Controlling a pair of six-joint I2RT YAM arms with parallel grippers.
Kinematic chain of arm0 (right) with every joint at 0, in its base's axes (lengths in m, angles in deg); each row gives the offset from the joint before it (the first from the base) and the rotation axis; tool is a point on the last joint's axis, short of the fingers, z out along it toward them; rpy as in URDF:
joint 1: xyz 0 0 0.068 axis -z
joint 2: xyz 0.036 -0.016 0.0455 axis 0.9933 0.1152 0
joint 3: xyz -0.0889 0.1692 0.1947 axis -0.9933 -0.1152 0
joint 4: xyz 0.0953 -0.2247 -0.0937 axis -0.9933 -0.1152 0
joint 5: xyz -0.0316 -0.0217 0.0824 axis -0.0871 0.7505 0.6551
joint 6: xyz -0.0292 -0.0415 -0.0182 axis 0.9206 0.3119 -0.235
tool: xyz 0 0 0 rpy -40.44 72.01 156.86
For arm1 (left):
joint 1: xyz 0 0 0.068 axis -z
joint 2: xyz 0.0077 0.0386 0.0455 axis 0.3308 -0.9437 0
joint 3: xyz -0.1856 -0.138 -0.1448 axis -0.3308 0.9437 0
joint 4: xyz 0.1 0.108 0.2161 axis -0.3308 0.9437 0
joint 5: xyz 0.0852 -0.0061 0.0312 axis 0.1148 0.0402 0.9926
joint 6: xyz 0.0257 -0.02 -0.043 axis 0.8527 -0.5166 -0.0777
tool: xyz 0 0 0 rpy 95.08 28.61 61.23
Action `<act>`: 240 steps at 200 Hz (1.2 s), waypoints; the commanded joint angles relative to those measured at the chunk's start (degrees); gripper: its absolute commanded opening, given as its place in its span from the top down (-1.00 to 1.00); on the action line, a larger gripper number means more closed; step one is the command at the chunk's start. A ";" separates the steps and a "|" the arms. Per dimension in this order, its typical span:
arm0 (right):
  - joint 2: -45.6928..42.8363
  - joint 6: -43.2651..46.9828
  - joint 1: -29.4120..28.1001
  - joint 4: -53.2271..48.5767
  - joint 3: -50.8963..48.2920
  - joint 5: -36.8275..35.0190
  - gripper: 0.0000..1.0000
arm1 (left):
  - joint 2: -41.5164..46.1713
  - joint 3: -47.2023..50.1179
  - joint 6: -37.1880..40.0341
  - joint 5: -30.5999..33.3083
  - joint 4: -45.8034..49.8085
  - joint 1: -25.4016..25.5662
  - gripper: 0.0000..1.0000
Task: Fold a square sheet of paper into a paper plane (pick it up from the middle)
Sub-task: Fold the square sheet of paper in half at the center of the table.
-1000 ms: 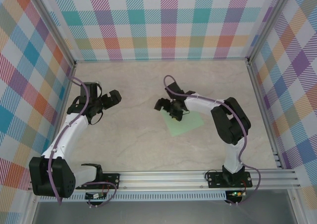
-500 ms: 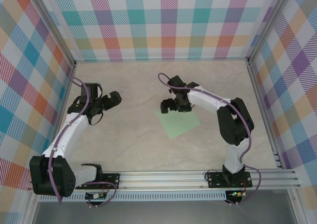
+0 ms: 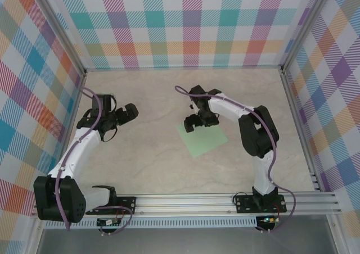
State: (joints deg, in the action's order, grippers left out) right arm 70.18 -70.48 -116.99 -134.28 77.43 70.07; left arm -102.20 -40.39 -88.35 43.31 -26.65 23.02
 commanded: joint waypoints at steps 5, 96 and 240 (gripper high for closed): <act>1.80 1.45 -0.24 -3.44 1.91 -1.27 -1.00 | -0.52 -0.92 0.13 -0.63 0.56 -0.16 -1.00; 5.75 1.66 -1.37 -3.50 0.78 -1.89 -1.00 | -1.66 -1.26 0.29 -0.49 0.91 -0.16 -1.00; 10.82 0.54 -0.08 -1.73 -2.87 -2.86 -0.67 | -2.63 -1.81 0.60 -1.52 1.62 -0.19 -1.00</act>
State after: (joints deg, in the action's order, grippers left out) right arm 74.33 -69.52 -117.56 -136.42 77.80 65.81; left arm -104.41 -40.41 -88.33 42.61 -26.34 23.02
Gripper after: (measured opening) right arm 0.851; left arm 0.999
